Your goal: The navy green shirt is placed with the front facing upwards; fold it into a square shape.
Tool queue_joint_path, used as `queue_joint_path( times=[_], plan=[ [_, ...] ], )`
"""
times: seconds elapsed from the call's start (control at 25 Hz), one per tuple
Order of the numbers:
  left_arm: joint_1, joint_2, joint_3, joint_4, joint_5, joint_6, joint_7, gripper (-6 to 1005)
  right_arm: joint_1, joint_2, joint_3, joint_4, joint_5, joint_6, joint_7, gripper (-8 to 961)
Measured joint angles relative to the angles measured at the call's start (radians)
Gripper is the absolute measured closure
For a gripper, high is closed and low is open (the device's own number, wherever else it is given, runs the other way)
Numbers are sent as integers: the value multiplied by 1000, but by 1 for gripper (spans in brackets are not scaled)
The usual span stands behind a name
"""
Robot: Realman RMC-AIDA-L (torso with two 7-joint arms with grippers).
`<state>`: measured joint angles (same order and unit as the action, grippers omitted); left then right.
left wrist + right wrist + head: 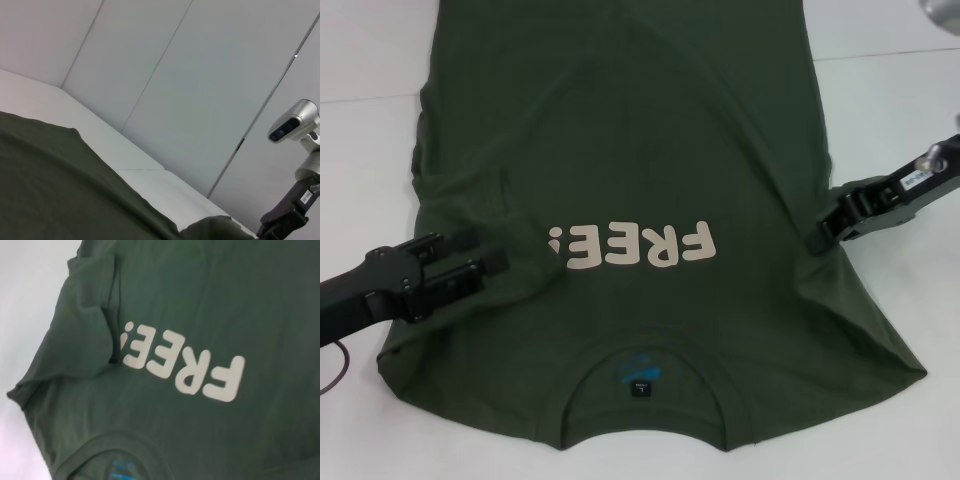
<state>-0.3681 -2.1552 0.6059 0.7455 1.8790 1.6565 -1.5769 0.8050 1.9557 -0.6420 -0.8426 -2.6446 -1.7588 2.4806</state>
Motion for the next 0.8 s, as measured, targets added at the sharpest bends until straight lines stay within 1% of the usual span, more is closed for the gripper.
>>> queue_joint_path(
  times=[0.24, 0.44, 0.8],
  plan=[
    [6, 0, 0, 0, 0, -2, 0, 278, 26, 12, -48, 56, 0, 42, 0, 919],
    [7, 0, 0, 0, 0, -2, 0, 278, 41, 20, -57, 69, 0, 57, -1, 918],
    [9, -2, -4, 0, 0, -1, 0, 278, 46, 25, -84, 96, 0, 74, -3, 916]
  ],
)
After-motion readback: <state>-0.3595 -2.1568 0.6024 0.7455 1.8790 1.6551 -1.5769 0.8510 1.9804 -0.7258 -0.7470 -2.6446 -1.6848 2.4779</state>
